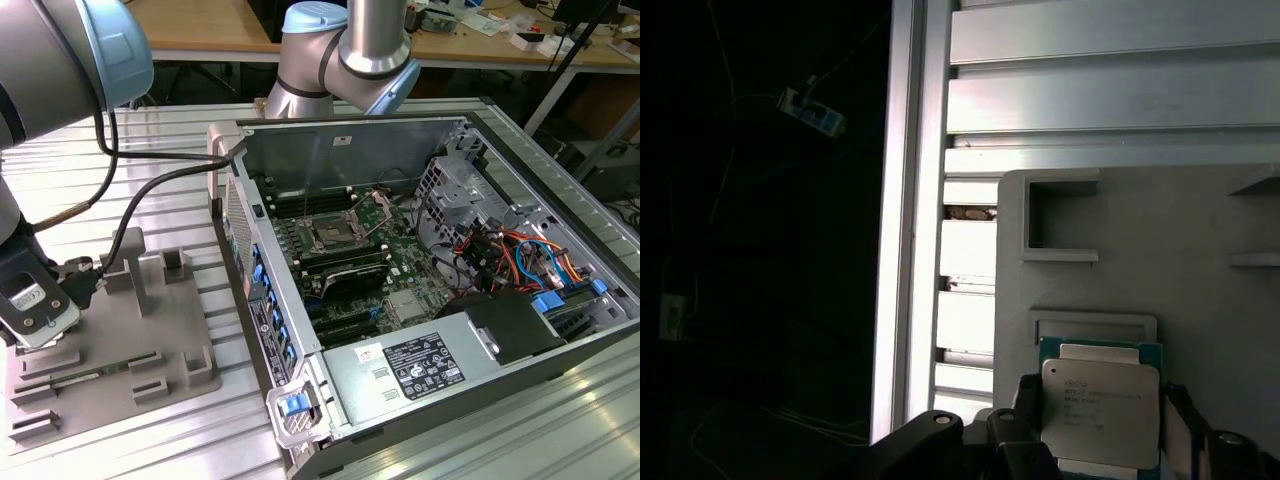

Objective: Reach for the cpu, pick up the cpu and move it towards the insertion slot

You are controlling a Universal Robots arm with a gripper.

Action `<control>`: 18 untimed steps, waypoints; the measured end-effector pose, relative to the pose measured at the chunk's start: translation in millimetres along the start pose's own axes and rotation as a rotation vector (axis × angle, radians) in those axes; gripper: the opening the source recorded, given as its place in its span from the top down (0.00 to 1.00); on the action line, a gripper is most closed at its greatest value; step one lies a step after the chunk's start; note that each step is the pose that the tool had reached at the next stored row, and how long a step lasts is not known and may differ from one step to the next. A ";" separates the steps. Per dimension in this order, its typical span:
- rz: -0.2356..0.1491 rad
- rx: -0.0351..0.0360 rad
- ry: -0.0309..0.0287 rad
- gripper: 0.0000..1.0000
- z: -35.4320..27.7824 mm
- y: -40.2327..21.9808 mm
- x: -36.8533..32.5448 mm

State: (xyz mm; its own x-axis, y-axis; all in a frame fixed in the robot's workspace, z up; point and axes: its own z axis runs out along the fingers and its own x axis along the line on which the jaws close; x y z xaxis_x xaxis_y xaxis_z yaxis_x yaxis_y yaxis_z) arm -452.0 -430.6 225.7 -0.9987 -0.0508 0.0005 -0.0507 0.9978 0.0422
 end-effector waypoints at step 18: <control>0.000 -0.0010 -0.0002 0.45 -9.7 0.4 0.0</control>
State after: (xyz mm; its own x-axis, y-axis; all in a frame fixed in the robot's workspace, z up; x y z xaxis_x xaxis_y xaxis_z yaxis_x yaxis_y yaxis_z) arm -452.0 -430.5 235.4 -0.9987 -0.0508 0.0003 -0.0507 0.9978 0.0432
